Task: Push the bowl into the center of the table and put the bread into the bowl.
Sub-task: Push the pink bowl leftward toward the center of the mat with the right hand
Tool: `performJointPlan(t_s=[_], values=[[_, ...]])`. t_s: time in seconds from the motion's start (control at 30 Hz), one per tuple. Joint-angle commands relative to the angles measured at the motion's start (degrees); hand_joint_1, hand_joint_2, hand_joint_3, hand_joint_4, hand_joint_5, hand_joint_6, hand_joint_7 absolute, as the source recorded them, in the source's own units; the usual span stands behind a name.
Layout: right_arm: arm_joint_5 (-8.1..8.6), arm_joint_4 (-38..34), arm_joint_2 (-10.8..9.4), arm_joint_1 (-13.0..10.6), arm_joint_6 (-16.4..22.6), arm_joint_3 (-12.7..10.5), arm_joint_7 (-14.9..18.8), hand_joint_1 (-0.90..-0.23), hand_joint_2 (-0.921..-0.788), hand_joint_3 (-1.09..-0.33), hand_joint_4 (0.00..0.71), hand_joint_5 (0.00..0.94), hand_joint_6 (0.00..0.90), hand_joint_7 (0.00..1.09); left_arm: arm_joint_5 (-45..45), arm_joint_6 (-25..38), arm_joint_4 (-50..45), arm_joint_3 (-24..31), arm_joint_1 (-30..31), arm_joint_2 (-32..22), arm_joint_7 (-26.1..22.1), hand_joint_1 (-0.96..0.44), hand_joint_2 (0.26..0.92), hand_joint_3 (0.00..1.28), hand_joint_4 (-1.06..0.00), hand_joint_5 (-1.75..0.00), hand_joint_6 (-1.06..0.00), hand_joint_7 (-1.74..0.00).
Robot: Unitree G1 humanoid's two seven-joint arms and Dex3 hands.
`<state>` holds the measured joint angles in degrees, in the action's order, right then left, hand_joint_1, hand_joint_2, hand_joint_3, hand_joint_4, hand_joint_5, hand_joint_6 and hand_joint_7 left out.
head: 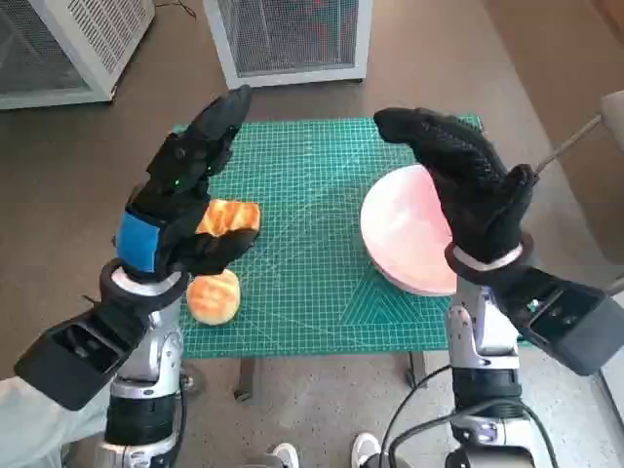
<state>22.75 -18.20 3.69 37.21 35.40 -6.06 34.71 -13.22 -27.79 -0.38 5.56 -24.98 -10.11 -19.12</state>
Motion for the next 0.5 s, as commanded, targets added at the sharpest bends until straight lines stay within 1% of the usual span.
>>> performJointPlan(t_s=[0.03, 0.17, 0.23, 0.27, 0.33, 0.5], values=[[0.03, -0.2, -0.21, -1.36, -0.13, -0.04, -0.28, -0.575, -0.921, -0.567, 0.337, 0.016, -0.001, 0.75, 0.7, 0.48, -0.96, -0.24, 0.21, -0.09, 0.46, -0.58, 0.921, 0.26, -0.25, -0.01, -0.27, -0.21], [0.17, -0.4, -0.19, -1.44, -0.05, -0.16, -0.21, -0.578, -0.921, -0.565, 0.338, 0.016, -0.001, 0.75, 0.63, 0.77, -1.29, -0.34, 0.32, -0.03, 0.51, -0.58, 0.921, 0.26, -0.25, -0.01, -0.27, -0.21], [0.25, -0.46, -0.22, -1.42, -0.11, -0.18, -0.2, -0.578, -0.921, -0.564, 0.338, 0.017, -0.001, 0.75, 0.56, 0.81, -1.34, -0.39, 0.38, 0.01, 0.47, -0.58, 0.921, 0.26, -0.25, 0.0, -0.23, -0.28], [0.28, -0.47, -0.24, -1.42, -0.17, -0.19, -0.22, -0.579, -0.921, -0.563, 0.338, 0.017, -0.001, 0.75, 0.53, 0.82, -1.33, -0.42, 0.4, 0.02, 0.44, -0.58, 0.921, 0.25, -0.25, 0.0, -0.2, -0.34], [0.26, -0.46, -0.3, -1.45, -0.2, -0.17, -0.27, -0.579, -0.921, -0.563, 0.338, 0.016, -0.001, 0.75, 0.5, 0.84, -1.33, -0.47, 0.43, 0.05, 0.4, -0.58, 0.921, 0.25, -0.26, 0.0, -0.16, -0.41], [-0.04, -0.31, -0.42, -1.55, -0.07, -0.02, -0.43, -0.579, -0.921, -0.563, 0.338, 0.016, -0.001, 0.75, 0.35, 1.05, -1.39, -0.53, 0.47, 0.01, 0.31, -0.57, 0.921, 0.25, -0.27, -0.01, -0.14, -0.46]])
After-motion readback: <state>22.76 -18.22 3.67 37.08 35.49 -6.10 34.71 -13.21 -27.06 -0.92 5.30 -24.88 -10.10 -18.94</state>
